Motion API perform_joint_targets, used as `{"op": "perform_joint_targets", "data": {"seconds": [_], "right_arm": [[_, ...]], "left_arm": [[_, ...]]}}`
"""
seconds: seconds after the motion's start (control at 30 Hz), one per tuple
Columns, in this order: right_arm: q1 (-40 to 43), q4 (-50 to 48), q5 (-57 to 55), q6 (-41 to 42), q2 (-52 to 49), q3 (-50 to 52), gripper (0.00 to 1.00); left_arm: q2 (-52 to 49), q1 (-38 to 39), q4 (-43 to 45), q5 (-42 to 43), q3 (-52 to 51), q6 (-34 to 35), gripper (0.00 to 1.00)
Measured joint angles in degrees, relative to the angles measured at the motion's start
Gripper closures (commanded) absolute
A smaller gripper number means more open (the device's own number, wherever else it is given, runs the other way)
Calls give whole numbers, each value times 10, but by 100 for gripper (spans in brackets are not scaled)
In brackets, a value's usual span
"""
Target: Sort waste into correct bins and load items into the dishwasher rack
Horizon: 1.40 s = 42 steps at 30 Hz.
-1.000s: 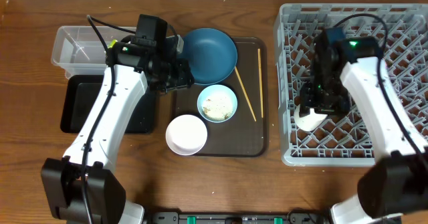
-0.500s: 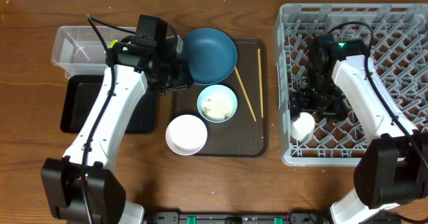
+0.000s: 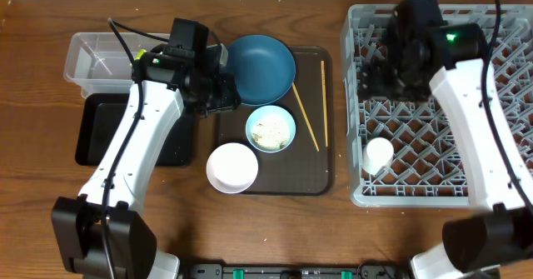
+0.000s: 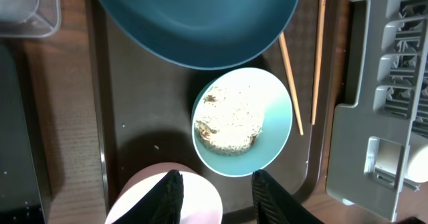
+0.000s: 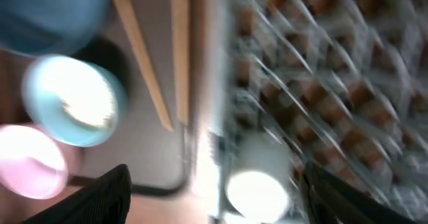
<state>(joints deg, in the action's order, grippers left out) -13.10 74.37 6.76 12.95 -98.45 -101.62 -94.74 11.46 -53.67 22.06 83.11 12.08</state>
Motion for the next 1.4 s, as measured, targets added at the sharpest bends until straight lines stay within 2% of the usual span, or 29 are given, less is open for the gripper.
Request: {"op": "perform_joint_targets", "data": {"seconds": [0.3,0.5,0.57,0.73,0.93,1.1,1.4], "right_arm": [[-102,-66,26,4,-4,-1,22],[-100,-70,27,9,-16,-1,21],[-95,-71,27,11,-16,-1,21],[-53,-70,28,19,-15,-1,18],[55,-42,24,14,7,-1,16],[122,-13,22,-2,61,-1,15],[145,15,23,-23,88,-1,15]], "left_arm": [[4,0,0,-4,0,-21,63],[37,17,-1,-8,0,-42,63],[42,42,-1,-11,0,-55,59],[27,141,7,-55,0,-82,49],[-41,239,18,-142,0,-103,47],[-116,266,37,-171,0,-108,47],[-163,287,65,-183,0,-109,48]]}}
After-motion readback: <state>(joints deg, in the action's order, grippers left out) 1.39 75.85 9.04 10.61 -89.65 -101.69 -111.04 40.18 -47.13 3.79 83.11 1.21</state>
